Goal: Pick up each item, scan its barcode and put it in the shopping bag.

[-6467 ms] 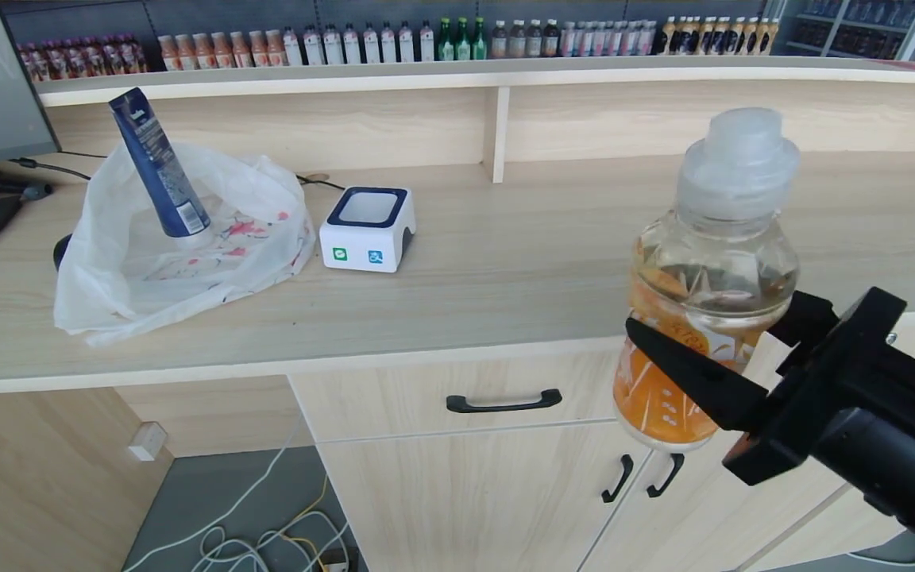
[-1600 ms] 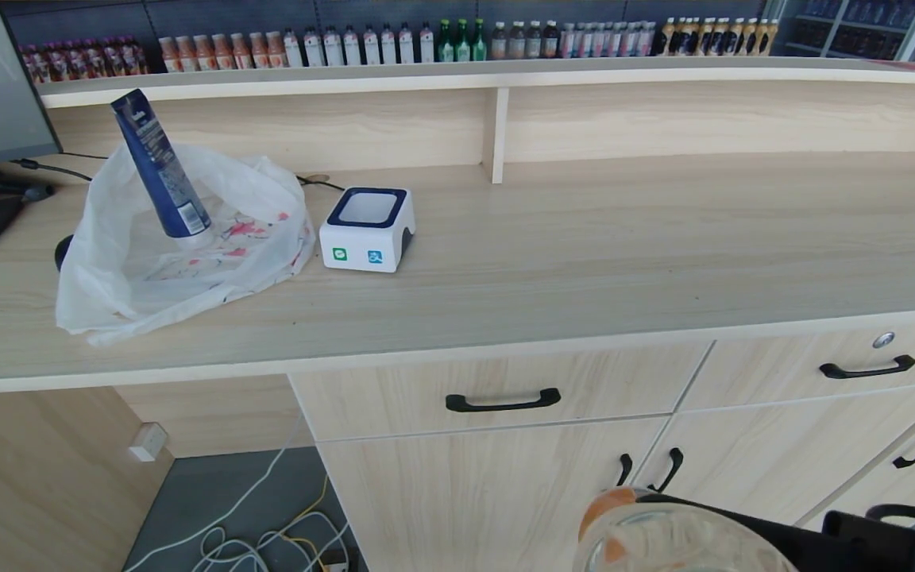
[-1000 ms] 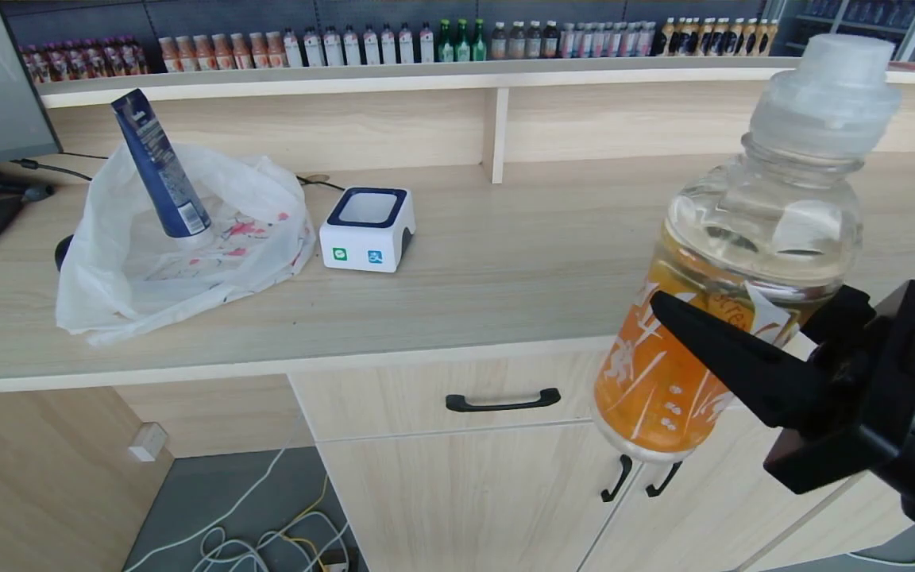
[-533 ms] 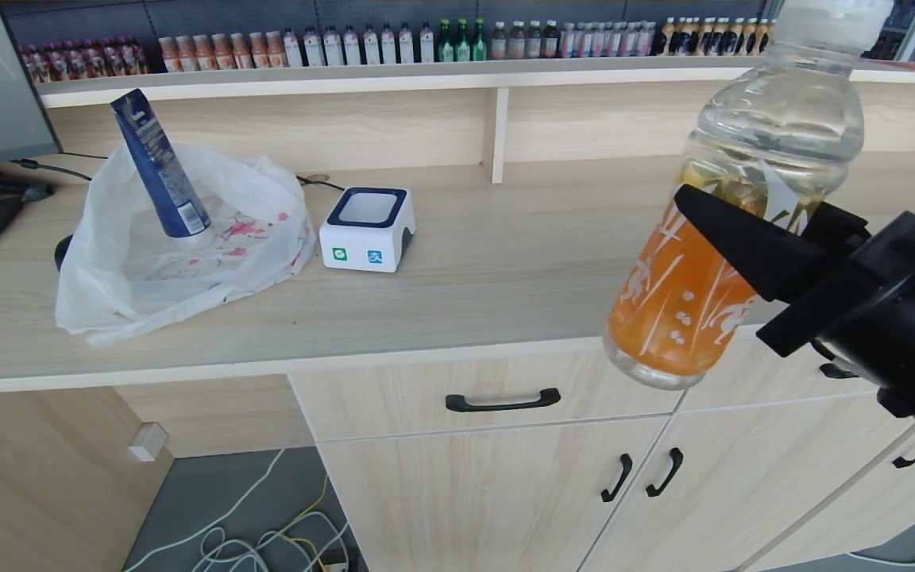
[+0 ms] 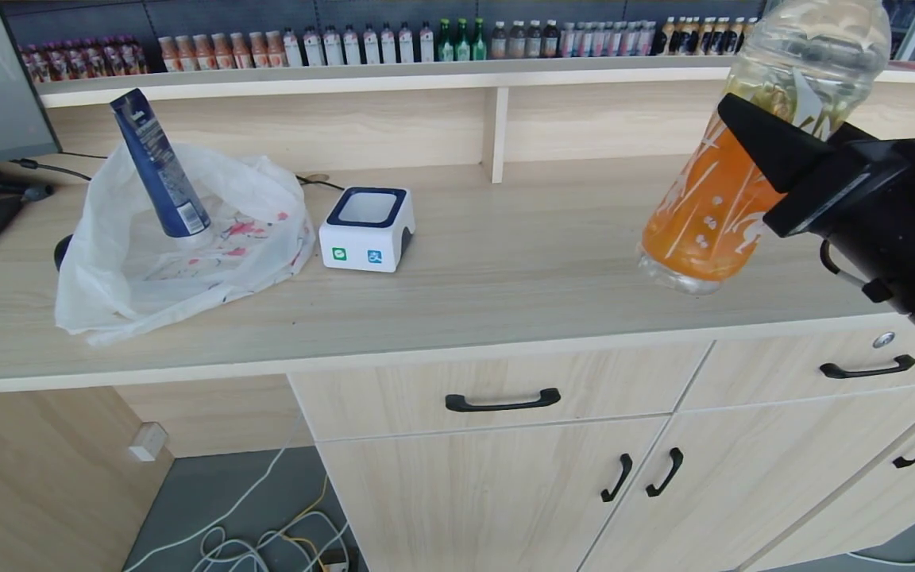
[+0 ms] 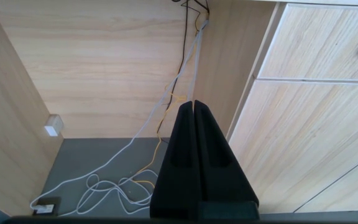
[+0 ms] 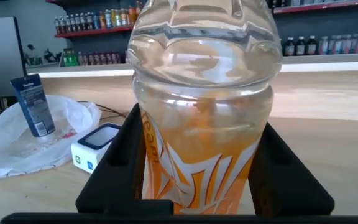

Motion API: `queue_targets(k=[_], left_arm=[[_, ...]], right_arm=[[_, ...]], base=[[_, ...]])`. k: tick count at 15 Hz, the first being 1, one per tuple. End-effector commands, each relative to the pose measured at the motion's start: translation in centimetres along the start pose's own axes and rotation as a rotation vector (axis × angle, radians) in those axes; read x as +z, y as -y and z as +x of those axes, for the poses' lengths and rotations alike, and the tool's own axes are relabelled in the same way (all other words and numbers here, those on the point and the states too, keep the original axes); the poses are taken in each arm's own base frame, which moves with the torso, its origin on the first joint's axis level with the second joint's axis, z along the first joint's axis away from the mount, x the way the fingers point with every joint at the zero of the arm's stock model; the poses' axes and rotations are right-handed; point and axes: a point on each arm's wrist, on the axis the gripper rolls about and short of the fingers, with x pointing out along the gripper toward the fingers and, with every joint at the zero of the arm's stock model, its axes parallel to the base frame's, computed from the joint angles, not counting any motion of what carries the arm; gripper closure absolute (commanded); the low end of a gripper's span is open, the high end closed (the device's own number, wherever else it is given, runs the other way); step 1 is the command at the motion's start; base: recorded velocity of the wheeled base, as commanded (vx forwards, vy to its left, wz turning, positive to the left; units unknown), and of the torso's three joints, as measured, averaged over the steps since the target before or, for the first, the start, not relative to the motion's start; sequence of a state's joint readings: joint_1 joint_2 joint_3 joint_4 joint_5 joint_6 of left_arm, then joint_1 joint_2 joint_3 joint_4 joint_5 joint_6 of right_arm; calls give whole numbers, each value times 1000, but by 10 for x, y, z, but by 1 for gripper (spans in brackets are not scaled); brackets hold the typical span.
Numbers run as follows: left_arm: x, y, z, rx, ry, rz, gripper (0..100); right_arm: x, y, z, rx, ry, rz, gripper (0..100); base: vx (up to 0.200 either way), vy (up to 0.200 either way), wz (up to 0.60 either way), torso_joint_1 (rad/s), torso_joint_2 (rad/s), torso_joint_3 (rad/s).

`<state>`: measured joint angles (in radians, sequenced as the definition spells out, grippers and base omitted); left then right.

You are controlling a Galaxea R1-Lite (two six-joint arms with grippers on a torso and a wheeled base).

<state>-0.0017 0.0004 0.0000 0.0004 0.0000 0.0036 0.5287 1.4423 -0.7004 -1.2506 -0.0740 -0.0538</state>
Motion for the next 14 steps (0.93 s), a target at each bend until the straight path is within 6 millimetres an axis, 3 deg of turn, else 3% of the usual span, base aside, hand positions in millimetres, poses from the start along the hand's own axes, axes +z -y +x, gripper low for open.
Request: queue_targets(k=[1, 12, 14], left_arm=[[0, 0, 0, 0, 1, -1, 100], [0, 0, 0, 0, 1, 1, 100], [0, 0, 0, 0, 1, -1, 100]], right_arm=[[-11, 2, 7, 63, -15, -23, 100], [-13, 17, 13, -33, 87, -55, 100], [-13, 19, 13, -39, 88, -58, 100]], base=[[0, 0, 0, 0, 0, 0], [0, 0, 0, 0, 0, 0], [0, 200, 0, 2, 5, 0]])
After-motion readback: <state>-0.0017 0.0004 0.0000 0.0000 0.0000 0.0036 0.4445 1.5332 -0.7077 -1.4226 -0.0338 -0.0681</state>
